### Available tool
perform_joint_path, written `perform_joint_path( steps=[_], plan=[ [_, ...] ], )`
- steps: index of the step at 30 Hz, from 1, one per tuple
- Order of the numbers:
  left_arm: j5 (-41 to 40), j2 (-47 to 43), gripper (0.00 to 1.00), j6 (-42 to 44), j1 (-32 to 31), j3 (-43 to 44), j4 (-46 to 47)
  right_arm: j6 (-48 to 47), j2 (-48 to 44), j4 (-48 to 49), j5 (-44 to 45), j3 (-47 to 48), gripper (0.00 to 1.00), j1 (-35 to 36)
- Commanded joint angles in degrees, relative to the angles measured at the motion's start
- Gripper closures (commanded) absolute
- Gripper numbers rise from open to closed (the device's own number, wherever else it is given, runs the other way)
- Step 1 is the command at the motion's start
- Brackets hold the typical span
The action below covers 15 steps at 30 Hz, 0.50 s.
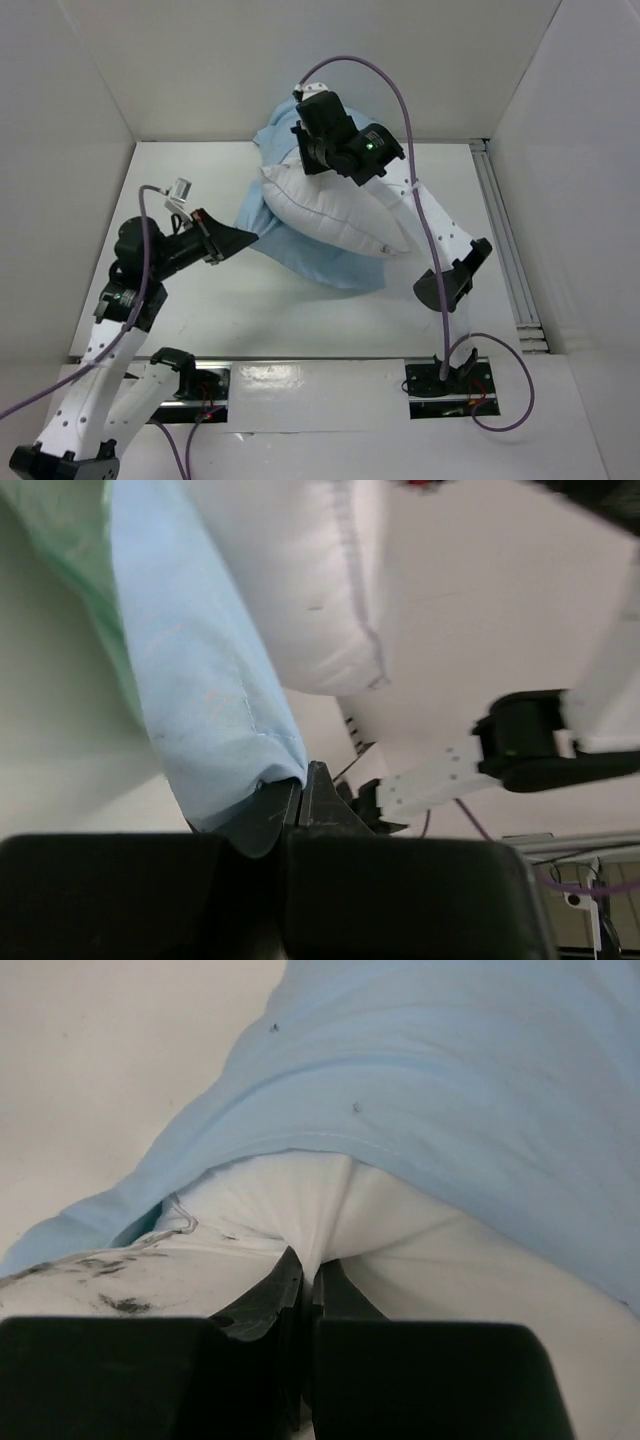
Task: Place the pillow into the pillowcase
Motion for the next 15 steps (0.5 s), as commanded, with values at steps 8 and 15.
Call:
perform_joint_path(
  steps=[8, 15],
  plan=[
    [3.95, -11.24, 1.0, -4.11, -2.64, 20.98, -11.05, -0.14, -1.62, 24.14, -1.19, -29.13, 1.0, -2.96],
    [7.28, -8.88, 1.0, -4.74, -2.64, 23.62, -8.16, 0.38, 3.66, 20.47, 4.25, -1.13, 1.0, -5.42]
  ],
)
